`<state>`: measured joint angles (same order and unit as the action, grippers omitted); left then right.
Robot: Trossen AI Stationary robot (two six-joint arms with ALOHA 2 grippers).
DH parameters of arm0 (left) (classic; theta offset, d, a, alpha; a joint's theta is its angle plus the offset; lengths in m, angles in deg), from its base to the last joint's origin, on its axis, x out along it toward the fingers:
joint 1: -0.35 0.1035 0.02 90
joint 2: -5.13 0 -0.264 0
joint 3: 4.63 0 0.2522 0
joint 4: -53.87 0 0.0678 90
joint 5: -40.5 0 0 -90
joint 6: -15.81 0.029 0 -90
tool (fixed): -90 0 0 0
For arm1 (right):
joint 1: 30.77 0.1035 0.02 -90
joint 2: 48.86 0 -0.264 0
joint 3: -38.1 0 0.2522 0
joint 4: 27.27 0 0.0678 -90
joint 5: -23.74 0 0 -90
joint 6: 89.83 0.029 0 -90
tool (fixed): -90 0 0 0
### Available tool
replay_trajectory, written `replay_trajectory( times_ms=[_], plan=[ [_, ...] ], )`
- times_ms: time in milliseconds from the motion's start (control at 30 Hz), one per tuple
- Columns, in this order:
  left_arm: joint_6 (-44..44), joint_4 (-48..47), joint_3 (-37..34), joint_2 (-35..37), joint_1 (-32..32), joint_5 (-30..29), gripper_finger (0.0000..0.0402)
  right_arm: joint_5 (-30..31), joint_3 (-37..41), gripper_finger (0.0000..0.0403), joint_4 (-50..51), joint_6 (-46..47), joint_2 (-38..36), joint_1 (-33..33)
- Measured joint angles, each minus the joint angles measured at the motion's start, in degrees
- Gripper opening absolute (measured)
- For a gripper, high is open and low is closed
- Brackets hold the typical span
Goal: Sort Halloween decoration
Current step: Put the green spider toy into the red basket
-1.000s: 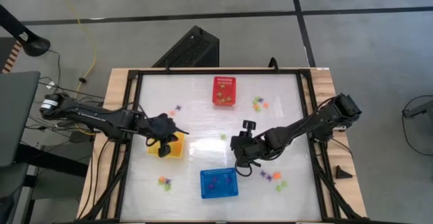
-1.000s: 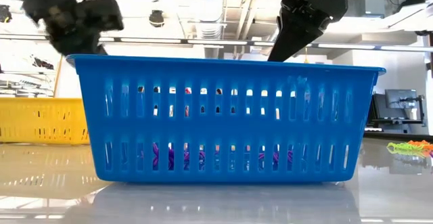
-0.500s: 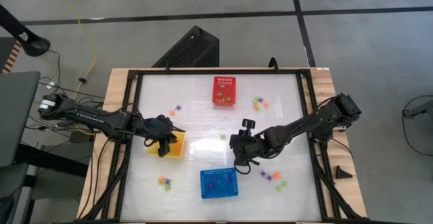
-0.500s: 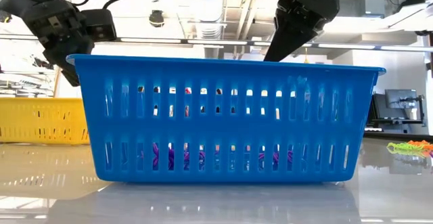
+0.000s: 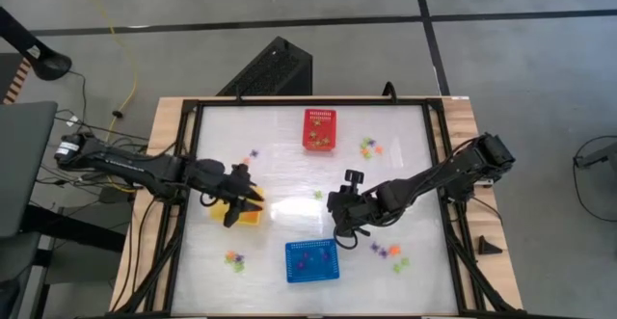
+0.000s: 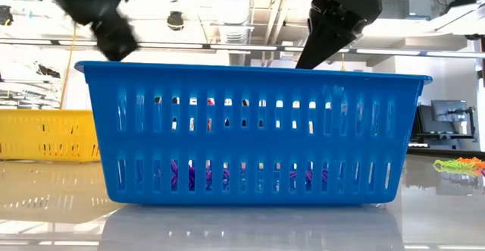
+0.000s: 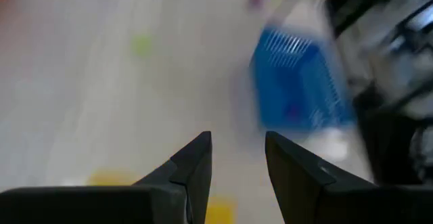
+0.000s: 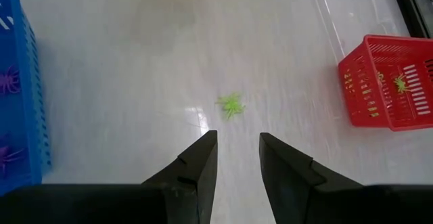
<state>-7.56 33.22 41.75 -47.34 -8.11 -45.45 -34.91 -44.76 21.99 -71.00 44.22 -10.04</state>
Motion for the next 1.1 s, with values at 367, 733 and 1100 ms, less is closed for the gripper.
replay_trajectory(
  times_ms=[367,733,1100],
  plan=[
    [19.8,26.7,0.7,-18.9,0.3,-6.1,0.0127,-0.2,0.0,0.0141,7.5,1.5,-0.1,1.0],
    [26.8,32.6,12.6,-34.8,2.9,-3.9,0.0127,-6.1,0.0,0.0141,37.5,31.1,-0.8,7.2],
    [26.6,40.3,1.2,-25.5,7.3,-1.0,0.0113,-14.1,18.3,0.0141,18.9,36.0,-29.3,5.8]
  ],
)
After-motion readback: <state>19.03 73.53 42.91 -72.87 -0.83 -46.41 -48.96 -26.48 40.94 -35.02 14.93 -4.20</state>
